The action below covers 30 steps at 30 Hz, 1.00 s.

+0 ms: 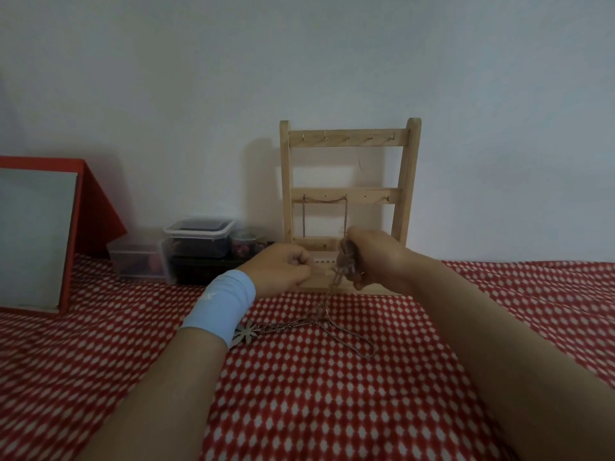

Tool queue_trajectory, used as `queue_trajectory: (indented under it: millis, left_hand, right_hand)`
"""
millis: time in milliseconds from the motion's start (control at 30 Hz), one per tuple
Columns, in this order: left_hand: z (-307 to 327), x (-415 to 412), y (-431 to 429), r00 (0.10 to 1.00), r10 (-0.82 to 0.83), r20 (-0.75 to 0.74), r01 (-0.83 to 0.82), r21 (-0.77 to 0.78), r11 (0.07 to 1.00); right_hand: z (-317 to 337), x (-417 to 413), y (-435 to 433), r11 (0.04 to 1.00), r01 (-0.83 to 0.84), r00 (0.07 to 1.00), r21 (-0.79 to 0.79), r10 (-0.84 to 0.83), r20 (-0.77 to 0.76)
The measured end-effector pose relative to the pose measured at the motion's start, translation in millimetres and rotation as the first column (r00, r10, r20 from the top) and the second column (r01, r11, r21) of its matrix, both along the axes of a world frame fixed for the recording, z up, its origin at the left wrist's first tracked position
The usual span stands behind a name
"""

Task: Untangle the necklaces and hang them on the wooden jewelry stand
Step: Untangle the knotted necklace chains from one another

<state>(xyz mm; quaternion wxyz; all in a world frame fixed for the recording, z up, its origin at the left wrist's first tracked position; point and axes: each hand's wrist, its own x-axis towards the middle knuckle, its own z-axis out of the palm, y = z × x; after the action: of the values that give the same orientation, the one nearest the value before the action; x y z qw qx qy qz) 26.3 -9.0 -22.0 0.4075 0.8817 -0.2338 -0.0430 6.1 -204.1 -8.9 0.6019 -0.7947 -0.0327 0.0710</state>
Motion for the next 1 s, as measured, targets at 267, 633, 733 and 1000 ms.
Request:
queue_trajectory:
  millis: [267, 633, 733, 1000]
  left_hand:
    - [5.9, -7.9, -2.2, 0.988, -0.127, -0.087, 0.148, 0.312, 0.938]
    - [-0.8, -20.9, 24.8, 0.996, -0.077, 0.05, 0.025, 0.654, 0.756]
    - [-10.3, -25.4, 33.4, 0.991, -0.038, 0.13, -0.046, 0.591, 0.806]
    - [-16.1, -41.2, 55.5, 0.999, 0.037, 0.028, -0.046, 0.473, 0.88]
  right_hand:
    - [5.4, 2.0, -5.0, 0.805, 0.043, 0.999, -0.591, -0.016, 0.051]
    - [-4.4, -14.8, 35.4, 0.529, -0.189, 0.898, -0.828, 0.433, 0.072]
    - [-22.1, -13.6, 42.5, 0.495, -0.204, 0.865, -0.845, 0.495, 0.081]
    - [-21.0, -7.4, 30.7, 0.35, -0.065, 0.931, -0.934, 0.358, 0.07]
